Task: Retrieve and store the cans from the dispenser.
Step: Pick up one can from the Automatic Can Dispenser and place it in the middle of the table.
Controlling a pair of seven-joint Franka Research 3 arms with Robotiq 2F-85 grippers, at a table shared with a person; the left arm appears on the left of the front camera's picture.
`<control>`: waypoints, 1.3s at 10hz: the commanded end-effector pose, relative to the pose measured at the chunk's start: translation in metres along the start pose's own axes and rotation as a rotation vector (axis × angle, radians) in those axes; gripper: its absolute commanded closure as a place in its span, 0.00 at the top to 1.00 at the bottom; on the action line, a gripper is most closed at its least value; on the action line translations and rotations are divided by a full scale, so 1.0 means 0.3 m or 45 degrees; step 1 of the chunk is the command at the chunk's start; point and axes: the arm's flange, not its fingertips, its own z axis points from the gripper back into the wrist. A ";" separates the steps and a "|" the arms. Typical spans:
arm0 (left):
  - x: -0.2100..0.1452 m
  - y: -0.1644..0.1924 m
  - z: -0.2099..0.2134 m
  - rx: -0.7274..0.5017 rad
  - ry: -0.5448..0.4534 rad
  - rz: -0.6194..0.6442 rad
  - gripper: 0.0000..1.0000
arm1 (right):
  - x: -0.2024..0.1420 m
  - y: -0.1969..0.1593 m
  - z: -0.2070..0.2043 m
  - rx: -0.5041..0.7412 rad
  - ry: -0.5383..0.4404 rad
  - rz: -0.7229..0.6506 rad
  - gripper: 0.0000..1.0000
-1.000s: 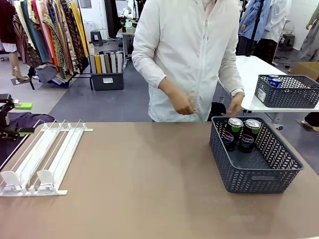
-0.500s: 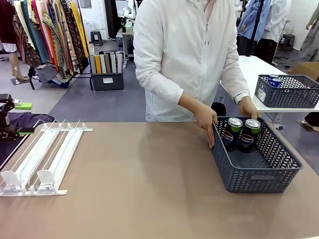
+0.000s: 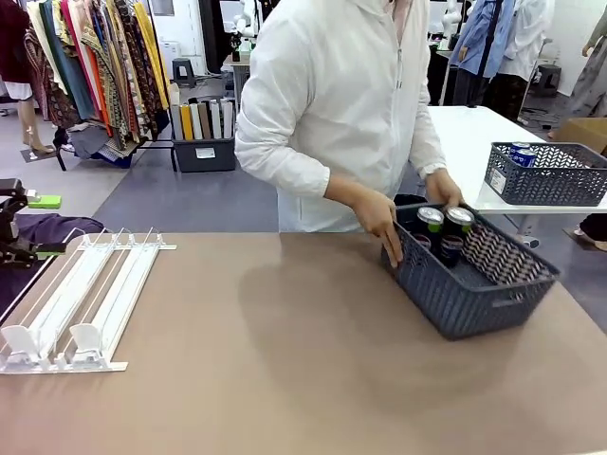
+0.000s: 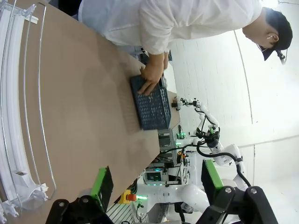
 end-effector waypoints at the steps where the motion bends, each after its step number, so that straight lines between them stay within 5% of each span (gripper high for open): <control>1: 0.001 -0.017 0.008 -0.002 0.011 0.014 1.00 | 0.009 0.005 -0.005 0.040 -0.023 0.025 1.00; 13: 0.001 -0.017 0.008 -0.002 0.011 0.014 1.00 | 0.009 0.005 -0.005 0.040 -0.023 0.025 1.00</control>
